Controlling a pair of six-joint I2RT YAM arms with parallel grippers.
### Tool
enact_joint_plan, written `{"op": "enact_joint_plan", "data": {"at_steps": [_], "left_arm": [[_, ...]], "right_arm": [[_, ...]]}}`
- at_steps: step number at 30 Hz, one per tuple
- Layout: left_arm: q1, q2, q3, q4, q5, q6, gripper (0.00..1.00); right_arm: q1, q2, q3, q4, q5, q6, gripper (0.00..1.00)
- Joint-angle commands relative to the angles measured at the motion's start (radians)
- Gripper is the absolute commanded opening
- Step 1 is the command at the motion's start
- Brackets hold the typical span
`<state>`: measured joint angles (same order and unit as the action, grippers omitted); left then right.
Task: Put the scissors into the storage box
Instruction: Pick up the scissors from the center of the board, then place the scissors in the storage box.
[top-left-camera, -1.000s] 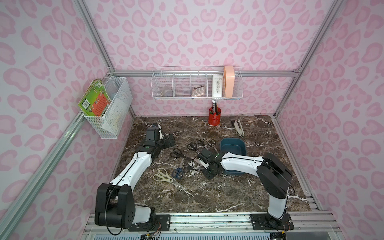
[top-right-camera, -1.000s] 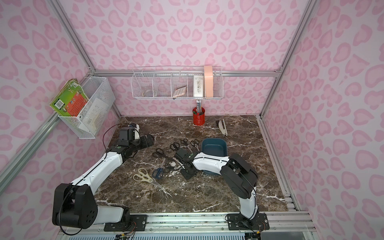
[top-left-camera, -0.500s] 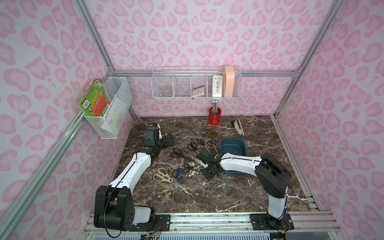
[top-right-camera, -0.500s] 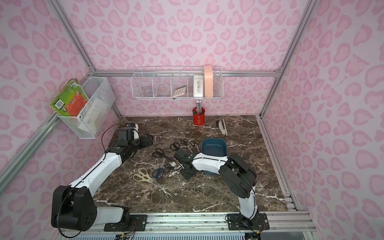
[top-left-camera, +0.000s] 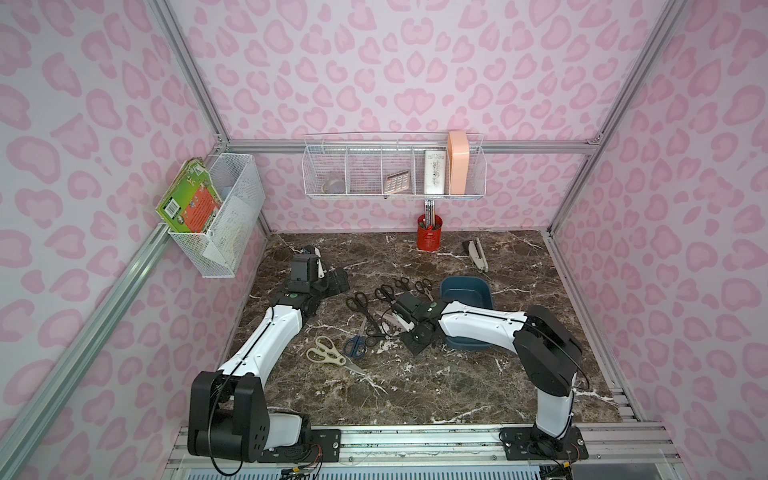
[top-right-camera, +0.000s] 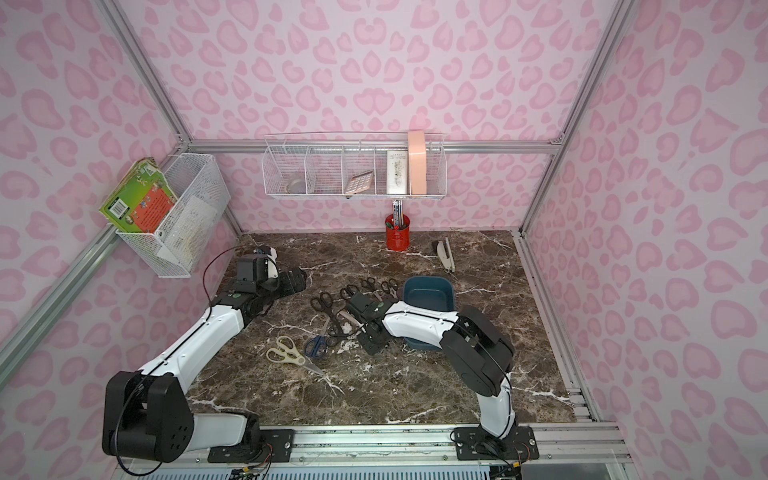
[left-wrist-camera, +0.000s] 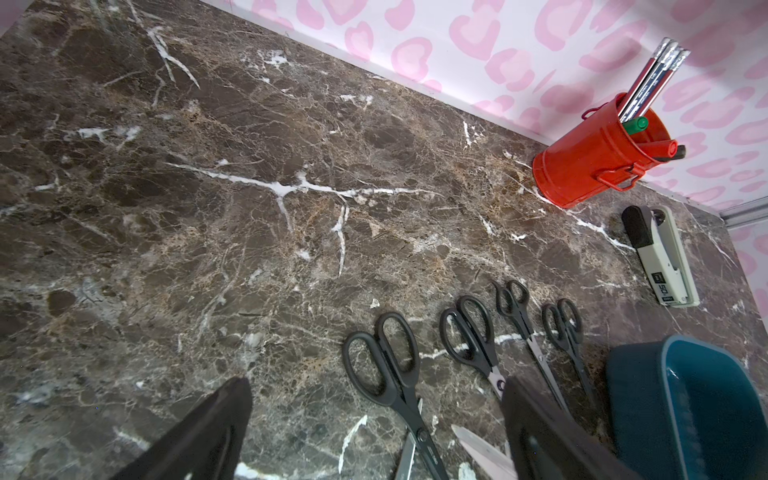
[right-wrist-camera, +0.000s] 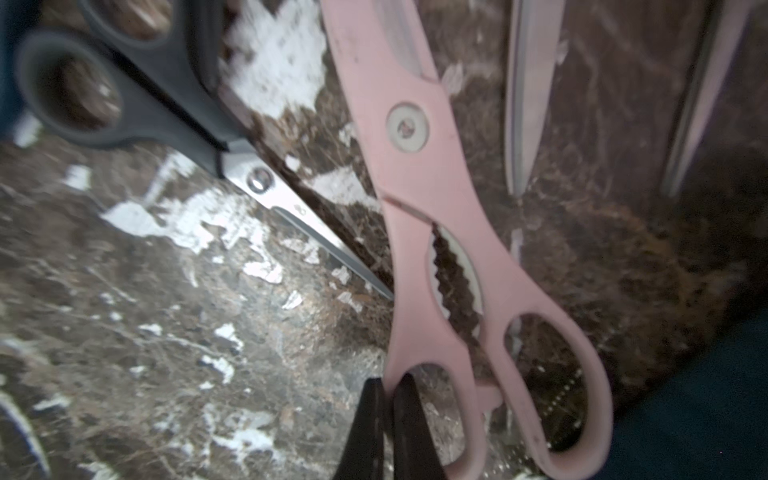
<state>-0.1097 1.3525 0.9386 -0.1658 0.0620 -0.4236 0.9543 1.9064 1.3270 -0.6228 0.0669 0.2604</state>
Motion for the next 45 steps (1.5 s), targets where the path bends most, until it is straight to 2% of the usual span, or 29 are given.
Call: {"op": "enact_joint_plan", "data": {"at_steps": [1,6,11,18,20,25,31,45], "left_arm": [[0.001,-0.008,-0.002,-0.004,-0.01,-0.001,0.99],[0.001,-0.009,-0.003,-0.006,-0.01,-0.001,0.99],[0.001,-0.006,-0.001,-0.007,0.001,0.0,0.99],[-0.002,0.006,-0.01,0.021,0.05,-0.014,0.99],[-0.003,0.011,-0.011,0.025,0.061,-0.02,0.99],[-0.011,0.026,-0.006,0.018,0.07,-0.02,0.99],[-0.015,0.039,0.0,0.012,0.075,-0.02,0.99],[-0.017,0.029,0.002,0.005,0.059,-0.012,0.99]], "right_arm": [[-0.006,-0.024,0.063,-0.039,0.002,0.017,0.0],[-0.018,-0.053,0.155,-0.068,0.015,0.053,0.0],[-0.09,-0.104,0.172,-0.104,0.039,0.1,0.0],[-0.254,-0.286,-0.038,-0.063,0.092,0.158,0.0],[-0.286,-0.321,-0.095,-0.067,0.137,0.196,0.0],[-0.336,-0.386,-0.247,-0.039,0.128,0.237,0.0],[-0.368,-0.414,-0.359,0.034,0.071,0.277,0.0],[-0.38,-0.299,-0.341,0.128,0.016,0.261,0.0]]}}
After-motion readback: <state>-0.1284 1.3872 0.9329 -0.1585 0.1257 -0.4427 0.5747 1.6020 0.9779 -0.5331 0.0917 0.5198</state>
